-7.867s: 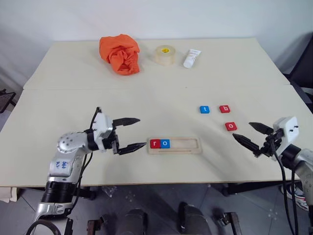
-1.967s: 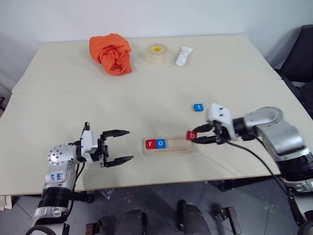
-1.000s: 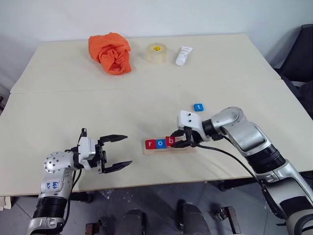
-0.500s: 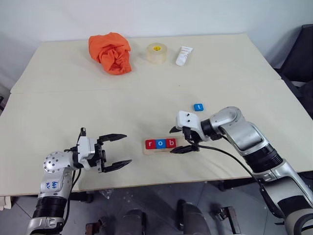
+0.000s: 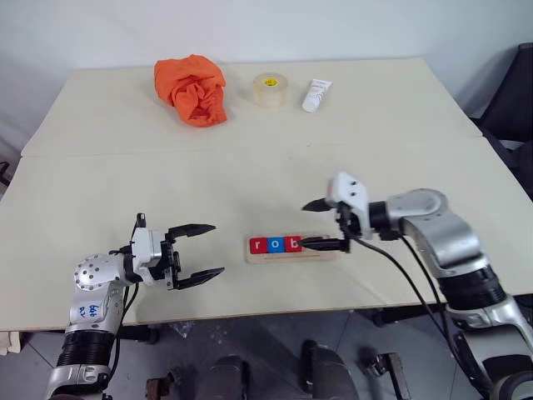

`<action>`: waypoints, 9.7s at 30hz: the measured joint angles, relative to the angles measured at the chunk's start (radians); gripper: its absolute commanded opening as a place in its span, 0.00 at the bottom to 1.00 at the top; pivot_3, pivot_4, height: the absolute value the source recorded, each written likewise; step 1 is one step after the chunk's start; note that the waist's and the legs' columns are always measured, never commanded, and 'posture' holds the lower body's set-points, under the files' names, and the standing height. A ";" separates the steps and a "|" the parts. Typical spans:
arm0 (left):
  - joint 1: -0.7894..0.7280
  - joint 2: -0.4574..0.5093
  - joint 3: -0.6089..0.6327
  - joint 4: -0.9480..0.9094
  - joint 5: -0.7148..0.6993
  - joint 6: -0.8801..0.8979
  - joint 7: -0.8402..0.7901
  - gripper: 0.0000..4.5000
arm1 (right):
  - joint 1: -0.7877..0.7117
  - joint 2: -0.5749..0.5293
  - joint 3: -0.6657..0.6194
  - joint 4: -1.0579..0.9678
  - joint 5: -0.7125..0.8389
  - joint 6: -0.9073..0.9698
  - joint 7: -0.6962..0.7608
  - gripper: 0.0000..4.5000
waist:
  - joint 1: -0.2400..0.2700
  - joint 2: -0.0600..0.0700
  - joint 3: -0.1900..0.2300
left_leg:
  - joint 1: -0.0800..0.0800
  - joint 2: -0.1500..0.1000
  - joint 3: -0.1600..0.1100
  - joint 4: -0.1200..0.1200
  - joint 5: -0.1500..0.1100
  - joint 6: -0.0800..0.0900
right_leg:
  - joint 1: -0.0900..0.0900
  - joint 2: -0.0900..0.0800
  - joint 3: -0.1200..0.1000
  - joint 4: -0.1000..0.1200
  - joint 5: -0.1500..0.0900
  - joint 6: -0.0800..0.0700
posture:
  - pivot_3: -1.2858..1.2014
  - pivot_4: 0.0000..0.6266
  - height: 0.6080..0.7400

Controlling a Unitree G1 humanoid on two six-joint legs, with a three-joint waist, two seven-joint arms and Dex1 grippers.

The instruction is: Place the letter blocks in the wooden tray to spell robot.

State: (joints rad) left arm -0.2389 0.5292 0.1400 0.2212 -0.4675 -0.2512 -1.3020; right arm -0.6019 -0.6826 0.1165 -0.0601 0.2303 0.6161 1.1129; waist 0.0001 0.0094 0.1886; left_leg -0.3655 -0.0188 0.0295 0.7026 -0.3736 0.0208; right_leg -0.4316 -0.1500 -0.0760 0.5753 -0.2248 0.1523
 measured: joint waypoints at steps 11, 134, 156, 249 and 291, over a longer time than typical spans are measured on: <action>-0.035 -0.002 -0.003 0.053 0.000 0.000 -0.023 1.00 | 0.347 -0.081 -0.391 0.003 0.019 -0.111 -0.198 0.99 | 0.001 0.000 0.000 | 0.001 0.001 0.002 0.000 0.000 0.000 | 0.001 0.000 0.000 0.000 0.000 0.000 | 0.52 0.24 1.00; -0.044 -0.003 0.003 0.036 -0.002 0.011 -0.022 1.00 | 0.626 0.380 -0.315 -0.511 0.174 0.250 -0.947 0.32 | -0.001 0.002 0.000 | 0.009 -0.005 -0.021 -0.005 0.003 0.003 | 0.018 -0.012 -0.026 -0.007 0.000 0.001 | 0.52 0.24 1.00; -0.045 -0.006 0.001 0.036 -0.001 0.011 -0.015 1.00 | 0.601 -0.104 -0.275 -0.431 0.196 0.063 -0.404 1.00 | 0.001 0.001 0.000 | 0.009 -0.005 -0.020 -0.005 0.002 0.005 | 0.018 -0.012 -0.026 -0.009 0.000 0.001 | 0.52 0.24 1.00; 0.059 0.001 0.036 -0.050 -0.003 0.008 0.072 1.00 | -0.097 -0.060 0.269 0.048 -0.121 -0.096 0.132 0.60 | -0.002 0.003 0.002 | 0.006 -0.004 -0.019 -0.003 0.000 0.002 | 0.015 -0.014 -0.030 -0.009 0.002 0.000 | 0.52 0.24 1.00; 0.057 -0.006 0.036 -0.050 -0.003 0.010 0.078 1.00 | 0.009 -0.058 0.157 -0.007 -0.057 -0.050 0.063 0.01 | -0.002 0.003 0.002 | 0.007 -0.004 -0.018 -0.003 0.000 0.002 | 0.016 -0.013 -0.030 -0.009 0.002 0.001 | 0.52 0.24 1.00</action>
State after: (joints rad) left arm -0.1822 0.5236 0.1758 0.1709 -0.4700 -0.2415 -1.2239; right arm -0.5932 -0.7408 0.2735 -0.0671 0.1732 0.5665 1.1757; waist -0.0019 0.0127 0.1901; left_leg -0.3589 -0.0226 0.0114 0.6996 -0.3731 0.0231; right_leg -0.4160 -0.1634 -0.1061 0.5663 -0.2232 0.1528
